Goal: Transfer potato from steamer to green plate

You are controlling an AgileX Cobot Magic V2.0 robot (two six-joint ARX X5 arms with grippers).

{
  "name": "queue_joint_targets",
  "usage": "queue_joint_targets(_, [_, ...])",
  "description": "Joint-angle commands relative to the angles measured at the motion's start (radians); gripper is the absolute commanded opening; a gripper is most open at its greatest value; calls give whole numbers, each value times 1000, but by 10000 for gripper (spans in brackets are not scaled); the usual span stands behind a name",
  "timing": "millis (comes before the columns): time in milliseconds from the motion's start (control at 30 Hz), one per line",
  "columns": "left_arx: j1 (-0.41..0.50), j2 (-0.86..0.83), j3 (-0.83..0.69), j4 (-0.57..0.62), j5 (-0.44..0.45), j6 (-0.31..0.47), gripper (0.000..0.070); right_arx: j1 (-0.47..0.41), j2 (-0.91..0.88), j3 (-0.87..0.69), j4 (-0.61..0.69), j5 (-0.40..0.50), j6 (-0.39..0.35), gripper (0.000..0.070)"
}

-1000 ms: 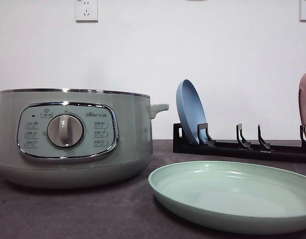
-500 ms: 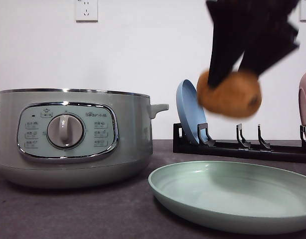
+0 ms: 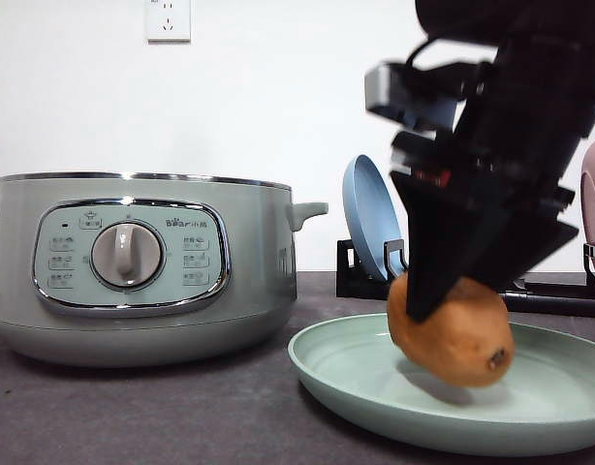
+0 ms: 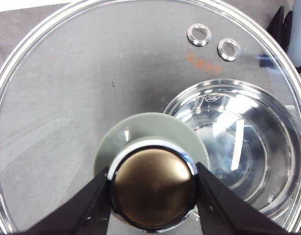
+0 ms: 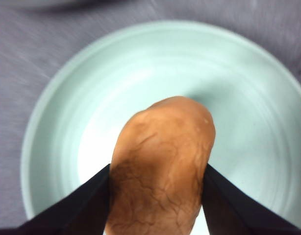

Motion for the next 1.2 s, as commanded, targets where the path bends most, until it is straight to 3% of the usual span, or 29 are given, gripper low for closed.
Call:
queue_joint_targets(0, [-10, -1, 37, -19, -1, 1, 0, 5, 26, 6, 6, -4, 7, 221])
queue_joint_targets(100, [-27, -1, 37, -19, 12, 0, 0, 5, 29, 6, 3, -3, 8, 354])
queue_joint_targets(233, [-49, 0, 37, -17, 71, 1, 0, 4, 27, 7, 0, -2, 10, 458])
queue_joint_targets(400, [-94, 8, 37, -16, 77, -1, 0, 0, 2, 12, -5, 5, 14, 604])
queue_joint_targets(700, [-174, 65, 36, -19, 78, -2, 0, -2, -173, 71, -85, 92, 14, 622])
queue_joint_targets(1167, [-253, 230, 35, -23, 89, 2, 0, -21, -461, 283, -230, 176, -14, 622])
